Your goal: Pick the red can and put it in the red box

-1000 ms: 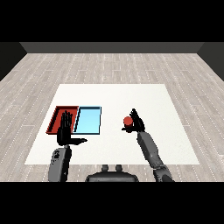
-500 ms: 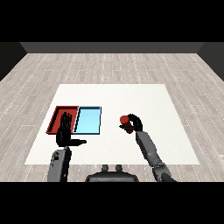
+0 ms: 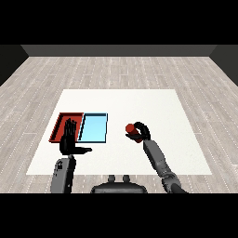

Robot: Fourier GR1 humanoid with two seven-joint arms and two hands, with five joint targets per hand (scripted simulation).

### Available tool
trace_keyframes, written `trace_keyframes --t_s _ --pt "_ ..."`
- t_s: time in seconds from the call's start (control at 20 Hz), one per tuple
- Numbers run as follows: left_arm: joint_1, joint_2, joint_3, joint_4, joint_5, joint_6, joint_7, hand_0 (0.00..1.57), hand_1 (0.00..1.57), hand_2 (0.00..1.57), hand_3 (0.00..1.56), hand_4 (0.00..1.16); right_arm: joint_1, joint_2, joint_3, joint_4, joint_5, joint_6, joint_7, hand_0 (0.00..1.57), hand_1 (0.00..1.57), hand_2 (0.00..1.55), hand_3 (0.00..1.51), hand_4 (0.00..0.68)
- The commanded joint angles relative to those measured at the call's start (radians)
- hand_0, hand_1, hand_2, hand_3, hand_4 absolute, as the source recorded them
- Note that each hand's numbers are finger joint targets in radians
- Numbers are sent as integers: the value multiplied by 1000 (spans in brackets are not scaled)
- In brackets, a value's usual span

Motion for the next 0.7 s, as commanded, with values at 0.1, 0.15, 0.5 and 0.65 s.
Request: trace_keyframes --t_s 0.1,0.15,0.5,0.65 --pt "-56 33 33 -23 39 -7 76 0 0 0 0 0 55 5 14 -111 28 -31 11 1530 1530 1471 1399 578" --pt "30 18 20 -32 27 -26 0 0 0 0 0 0 9 -4 -9 -81 20 -17 12 1529 1529 1470 1395 580" --pt "-38 18 10 1 14 -2 44 0 0 0 0 0 144 -23 52 -450 -1 -34 121 1543 1543 1459 1381 582" --pt "-33 2 -15 38 -33 13 0 0 0 0 0 0 74 -90 -27 -419 -45 20 110 1515 1515 1460 1383 608"
